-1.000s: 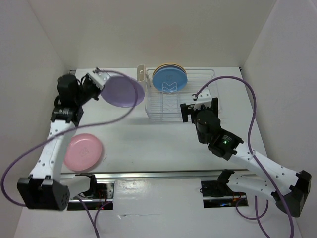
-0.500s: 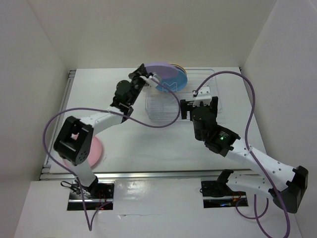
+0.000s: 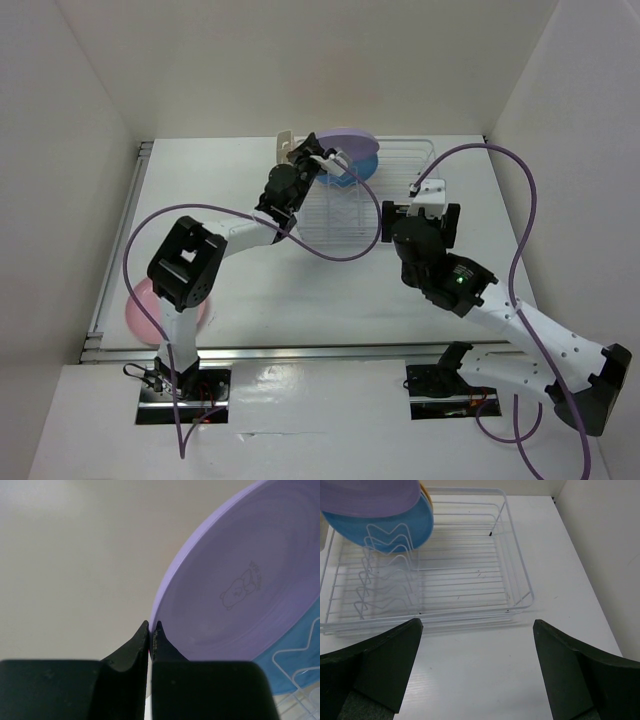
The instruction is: Load the plates into the dish rack
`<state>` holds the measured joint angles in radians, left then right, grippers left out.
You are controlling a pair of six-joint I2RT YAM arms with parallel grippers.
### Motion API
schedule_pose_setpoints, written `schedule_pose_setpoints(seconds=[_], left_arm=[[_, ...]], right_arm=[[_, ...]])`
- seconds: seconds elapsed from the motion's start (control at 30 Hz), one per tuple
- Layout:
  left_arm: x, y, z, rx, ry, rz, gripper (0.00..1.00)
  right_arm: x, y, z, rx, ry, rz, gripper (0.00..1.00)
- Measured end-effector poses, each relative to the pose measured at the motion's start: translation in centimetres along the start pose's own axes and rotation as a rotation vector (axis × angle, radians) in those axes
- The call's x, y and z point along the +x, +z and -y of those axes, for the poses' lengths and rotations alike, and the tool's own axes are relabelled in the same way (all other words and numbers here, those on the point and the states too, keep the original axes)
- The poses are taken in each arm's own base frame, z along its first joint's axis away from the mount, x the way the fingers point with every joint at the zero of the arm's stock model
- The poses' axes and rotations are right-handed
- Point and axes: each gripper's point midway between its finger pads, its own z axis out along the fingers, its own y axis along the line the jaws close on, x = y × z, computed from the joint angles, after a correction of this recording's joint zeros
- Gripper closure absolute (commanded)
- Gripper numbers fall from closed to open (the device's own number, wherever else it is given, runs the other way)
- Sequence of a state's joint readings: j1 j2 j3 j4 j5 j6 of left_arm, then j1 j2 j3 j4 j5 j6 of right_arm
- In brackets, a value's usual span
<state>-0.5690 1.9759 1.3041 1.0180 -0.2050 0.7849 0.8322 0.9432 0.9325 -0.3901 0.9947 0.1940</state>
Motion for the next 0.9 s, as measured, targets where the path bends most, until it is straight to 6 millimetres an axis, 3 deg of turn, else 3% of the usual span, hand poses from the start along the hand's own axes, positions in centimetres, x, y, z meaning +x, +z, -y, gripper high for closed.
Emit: schedule_pose_setpoints(seconds=[0.4, 0.9], left_arm=[[2.2, 0.0, 2.0, 0.017, 0.013, -0.034, 1.0], [2.2, 0.9, 3.5, 0.055, -0.024, 0.013, 1.0]], right_arm=[[1.1, 0.3, -0.1, 0.023, -0.034, -0.034, 0.0], [1.4, 0.5, -0.2, 0.028, -0.048, -0.042, 0.0]])
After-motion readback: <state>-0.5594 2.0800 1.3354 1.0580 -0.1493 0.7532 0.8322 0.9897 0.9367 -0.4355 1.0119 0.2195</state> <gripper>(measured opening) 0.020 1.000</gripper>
